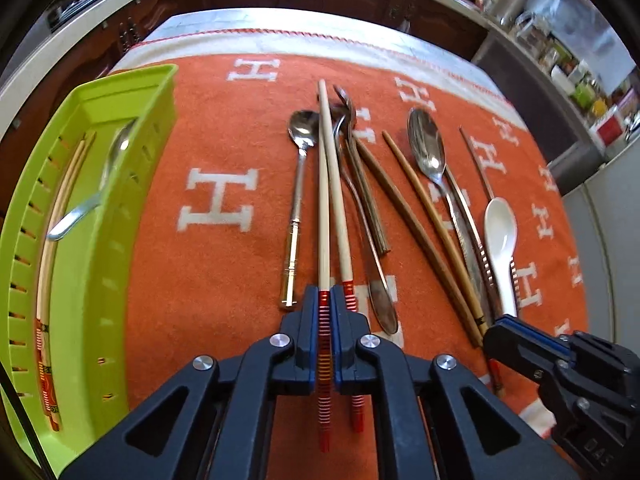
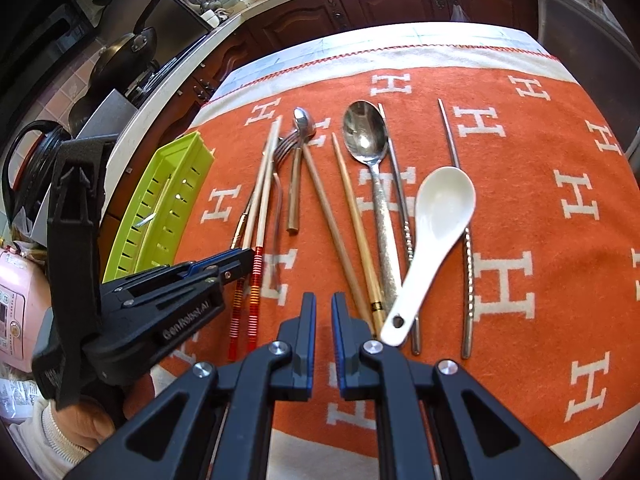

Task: Organize utensils
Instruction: 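Carry the red-banded chopsticks over the green tray and lower them in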

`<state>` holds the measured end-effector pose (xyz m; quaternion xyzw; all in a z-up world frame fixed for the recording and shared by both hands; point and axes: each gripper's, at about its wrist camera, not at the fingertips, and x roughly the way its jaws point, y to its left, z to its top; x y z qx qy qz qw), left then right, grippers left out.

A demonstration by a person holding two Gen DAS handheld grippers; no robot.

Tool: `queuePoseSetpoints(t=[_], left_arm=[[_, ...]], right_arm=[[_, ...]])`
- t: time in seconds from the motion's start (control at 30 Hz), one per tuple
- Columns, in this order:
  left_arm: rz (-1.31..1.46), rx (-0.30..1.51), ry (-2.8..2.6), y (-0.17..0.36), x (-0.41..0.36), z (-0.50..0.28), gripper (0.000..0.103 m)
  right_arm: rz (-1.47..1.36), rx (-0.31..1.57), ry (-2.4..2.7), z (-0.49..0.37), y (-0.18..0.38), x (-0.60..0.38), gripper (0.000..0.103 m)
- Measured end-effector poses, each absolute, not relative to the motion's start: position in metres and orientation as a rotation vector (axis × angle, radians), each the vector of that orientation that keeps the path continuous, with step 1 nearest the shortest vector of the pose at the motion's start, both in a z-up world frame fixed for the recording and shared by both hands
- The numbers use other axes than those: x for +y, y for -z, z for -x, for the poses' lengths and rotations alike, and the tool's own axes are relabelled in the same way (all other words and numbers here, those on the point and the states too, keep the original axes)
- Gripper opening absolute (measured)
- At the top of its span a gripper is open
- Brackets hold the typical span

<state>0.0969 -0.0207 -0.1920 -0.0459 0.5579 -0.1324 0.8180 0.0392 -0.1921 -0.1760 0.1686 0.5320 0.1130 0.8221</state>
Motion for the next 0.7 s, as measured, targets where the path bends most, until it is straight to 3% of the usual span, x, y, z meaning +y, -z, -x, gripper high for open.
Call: queuePoseSetpoints(t=[0.43, 0.7], left_arm=[[0.164, 1.007, 0.215, 0.117, 0.069, -0.086, 0.003], [0.063, 1.012, 0.036, 0.127, 0.131, -0.096, 0.003]], right_arm=[[-0.350, 1.137, -0.278, -0.071, 0.168, -0.151, 0.009], [-0.291, 1.144, -0.187, -0.099, 0.180, -0.135, 0.010]])
